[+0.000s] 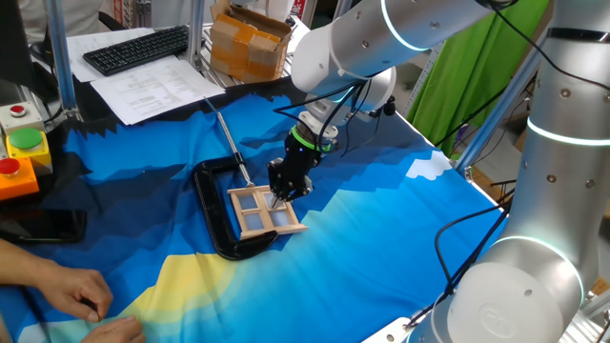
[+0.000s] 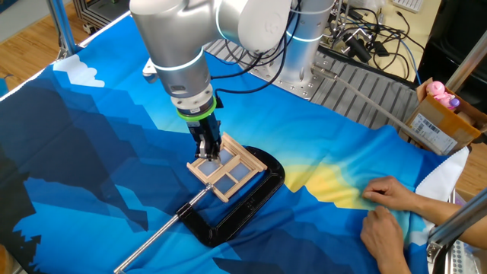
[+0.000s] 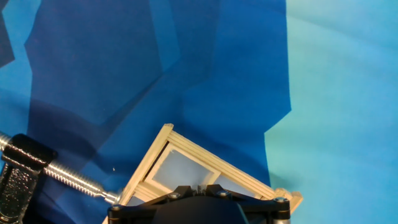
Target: Open a sliding window
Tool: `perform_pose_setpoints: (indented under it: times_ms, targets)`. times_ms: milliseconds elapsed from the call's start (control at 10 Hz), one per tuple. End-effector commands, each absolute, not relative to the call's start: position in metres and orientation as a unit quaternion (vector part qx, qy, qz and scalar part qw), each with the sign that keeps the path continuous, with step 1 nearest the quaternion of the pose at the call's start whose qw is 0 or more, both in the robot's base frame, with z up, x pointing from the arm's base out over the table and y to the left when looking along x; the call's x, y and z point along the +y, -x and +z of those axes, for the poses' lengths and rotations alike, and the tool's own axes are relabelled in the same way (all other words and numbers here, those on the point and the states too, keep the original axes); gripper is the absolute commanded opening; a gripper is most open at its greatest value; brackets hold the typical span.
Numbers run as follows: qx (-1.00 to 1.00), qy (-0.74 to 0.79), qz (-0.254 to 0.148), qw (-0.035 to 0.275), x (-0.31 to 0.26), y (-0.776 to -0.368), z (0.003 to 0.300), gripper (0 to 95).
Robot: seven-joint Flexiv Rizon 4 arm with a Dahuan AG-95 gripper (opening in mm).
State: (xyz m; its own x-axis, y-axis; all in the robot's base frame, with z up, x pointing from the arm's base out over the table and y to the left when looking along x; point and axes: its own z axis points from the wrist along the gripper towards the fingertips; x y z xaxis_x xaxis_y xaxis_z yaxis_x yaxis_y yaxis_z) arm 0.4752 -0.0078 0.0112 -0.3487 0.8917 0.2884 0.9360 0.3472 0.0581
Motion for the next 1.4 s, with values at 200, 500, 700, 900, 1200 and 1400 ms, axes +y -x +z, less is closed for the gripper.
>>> perform_pose_setpoints:
  times_ms: [200, 500, 700, 900, 1200, 1400]
  targets:
    - [-0.814, 0.562, -0.106, 0.102, -0.0076, -0.4761, 0.0108, 0.0]
    - [-0.811, 0.566, -0.109, 0.099, -0.0078, -0.4763, 0.0108, 0.0]
    - [-0.811, 0.568, -0.108, 0.096, -0.0077, -0.4764, 0.0108, 0.0]
    - [-0.808, 0.573, -0.107, 0.085, -0.0076, -0.4765, 0.0106, 0.0]
    - [-0.801, 0.584, -0.110, 0.073, -0.0076, -0.4766, 0.0104, 0.0]
    - [-0.791, 0.598, -0.114, 0.068, -0.0076, -0.4768, 0.0104, 0.0]
